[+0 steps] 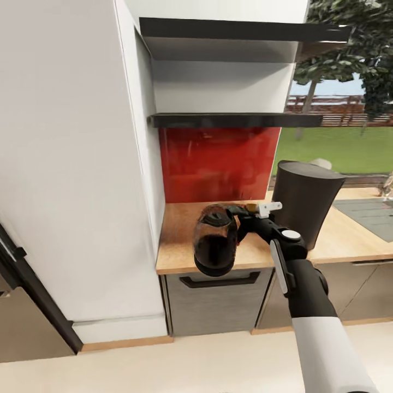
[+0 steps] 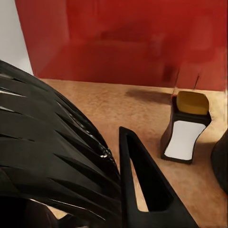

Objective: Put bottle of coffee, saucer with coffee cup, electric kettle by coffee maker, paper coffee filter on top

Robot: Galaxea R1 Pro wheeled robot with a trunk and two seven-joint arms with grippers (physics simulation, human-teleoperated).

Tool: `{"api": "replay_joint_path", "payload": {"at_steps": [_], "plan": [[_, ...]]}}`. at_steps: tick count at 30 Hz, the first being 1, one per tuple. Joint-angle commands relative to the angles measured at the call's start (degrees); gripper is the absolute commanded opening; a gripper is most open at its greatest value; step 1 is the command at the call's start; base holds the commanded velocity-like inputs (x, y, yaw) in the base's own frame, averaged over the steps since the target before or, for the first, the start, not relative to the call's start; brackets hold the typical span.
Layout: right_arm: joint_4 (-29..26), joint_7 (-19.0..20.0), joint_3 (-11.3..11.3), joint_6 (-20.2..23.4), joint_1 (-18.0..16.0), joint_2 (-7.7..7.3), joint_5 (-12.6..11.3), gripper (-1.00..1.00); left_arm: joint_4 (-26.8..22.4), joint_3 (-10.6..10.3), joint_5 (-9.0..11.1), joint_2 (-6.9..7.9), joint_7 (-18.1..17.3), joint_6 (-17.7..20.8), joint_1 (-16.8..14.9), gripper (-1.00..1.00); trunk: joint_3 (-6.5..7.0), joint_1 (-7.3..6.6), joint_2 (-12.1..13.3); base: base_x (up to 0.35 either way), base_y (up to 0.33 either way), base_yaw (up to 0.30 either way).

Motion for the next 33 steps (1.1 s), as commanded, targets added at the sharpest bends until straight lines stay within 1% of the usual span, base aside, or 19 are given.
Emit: {"api": "replay_joint_path", "payload": {"at_steps": [1,7,17,33], "plan": [[-0.2,0.5,-0.1,0.2,-0.1,0.08,0.5,-1.00,-0.1,0.3,0.2,0.01,-0.2,-0.2,0.0,1.00,-0.11,0.04,-0.1,0.000,0.000,-0.275],[-0.2,0.5,-0.1,0.2,-0.1,0.08,0.1,-1.00,-0.1,0.3,0.2,0.04,-0.2,-0.2,0.0,1.00,-0.11,0.04,-0.1,0.000,0.000,-0.246],[0.1,0.6,0.0,0.2,-0.1,0.08,0.0,-1.00,-0.1,0.3,0.2,0.04,-0.2,-0.2,0.0,1.00,-0.06,0.04,-0.1,0.000,0.000,-0.046],[0.3,0.6,0.0,0.2,-0.1,0.08,0.0,-1.00,-0.1,0.3,0.2,0.01,-0.2,-0.2,0.0,1.00,0.05,0.04,-0.1,0.000,0.000,-0.281]]}}
